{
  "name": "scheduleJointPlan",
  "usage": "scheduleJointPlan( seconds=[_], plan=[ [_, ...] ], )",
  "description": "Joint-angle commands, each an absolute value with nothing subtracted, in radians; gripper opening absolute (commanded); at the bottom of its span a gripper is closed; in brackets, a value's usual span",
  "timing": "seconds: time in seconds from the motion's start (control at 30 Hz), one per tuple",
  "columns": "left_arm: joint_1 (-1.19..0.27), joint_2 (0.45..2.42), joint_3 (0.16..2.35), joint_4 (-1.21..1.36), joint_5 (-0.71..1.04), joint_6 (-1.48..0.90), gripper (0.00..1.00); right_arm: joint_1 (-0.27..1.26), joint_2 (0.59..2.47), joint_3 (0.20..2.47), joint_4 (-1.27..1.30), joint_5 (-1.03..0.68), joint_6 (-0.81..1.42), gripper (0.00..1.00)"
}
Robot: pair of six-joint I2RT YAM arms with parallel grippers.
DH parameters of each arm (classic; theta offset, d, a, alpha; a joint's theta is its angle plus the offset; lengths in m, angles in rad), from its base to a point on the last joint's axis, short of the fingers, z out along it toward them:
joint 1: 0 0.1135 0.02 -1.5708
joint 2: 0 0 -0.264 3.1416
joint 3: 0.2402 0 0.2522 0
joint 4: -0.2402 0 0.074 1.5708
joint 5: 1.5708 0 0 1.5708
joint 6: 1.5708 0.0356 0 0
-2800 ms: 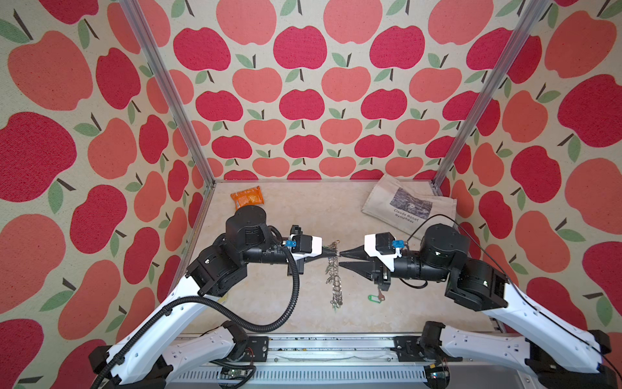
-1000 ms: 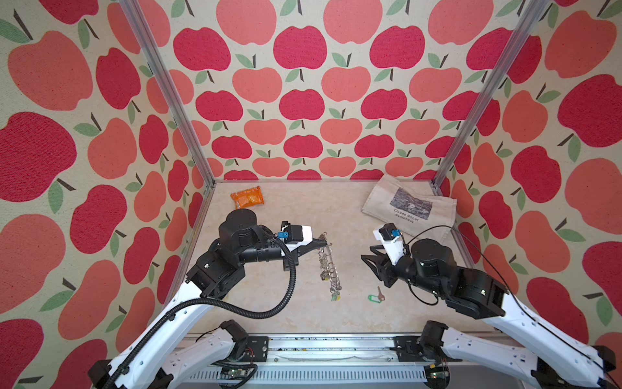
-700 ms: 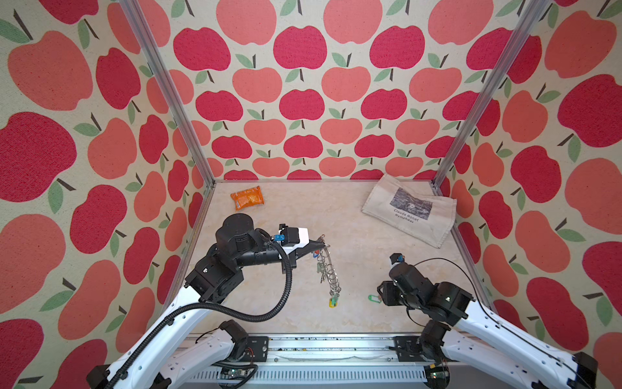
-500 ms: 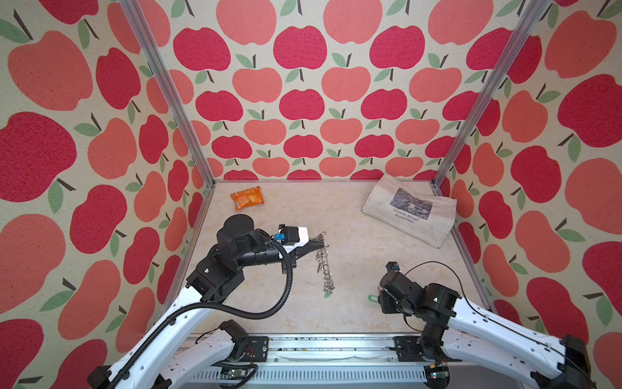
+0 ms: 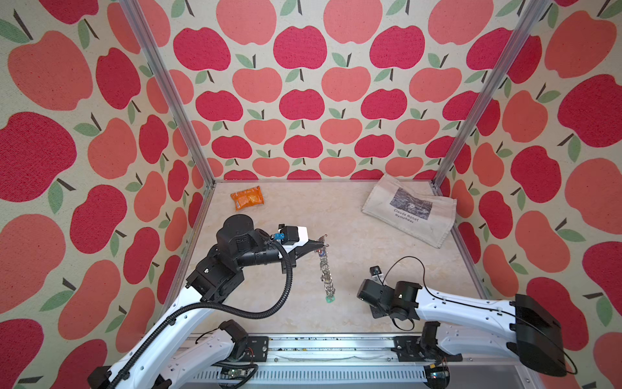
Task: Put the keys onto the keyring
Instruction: 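Lower the right gripper over the green-tagged key on the table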
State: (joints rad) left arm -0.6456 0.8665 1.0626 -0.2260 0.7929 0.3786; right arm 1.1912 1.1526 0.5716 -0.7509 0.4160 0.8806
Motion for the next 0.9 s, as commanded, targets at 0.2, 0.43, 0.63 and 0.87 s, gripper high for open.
scheduleJointPlan(
  seconds=[0.2, 0.43, 0.63, 0.87],
  plan=[
    [-0.641, 0.855, 1.063, -0.176, 0.787, 0.36, 0.0, 1.168, 1.213, 0.502, -0.579, 0.342, 0.843, 0.35],
    [-0.64, 0.854, 1.073, -0.179, 0.781, 0.364, 0.0, 1.104, 1.199, 0.531, -0.436, 0.161, 0.737, 0.38],
    [-0.64, 0.838, 1.064, -0.173, 0.776, 0.358, 0.0, 1.083, 1.109, 0.6, -0.469, 0.161, 0.674, 0.44],
    [-0.64, 0.818, 1.059, -0.181, 0.769, 0.359, 0.0, 1.102, 1.038, 0.585, -0.652, 0.293, 0.716, 0.37]
  ],
)
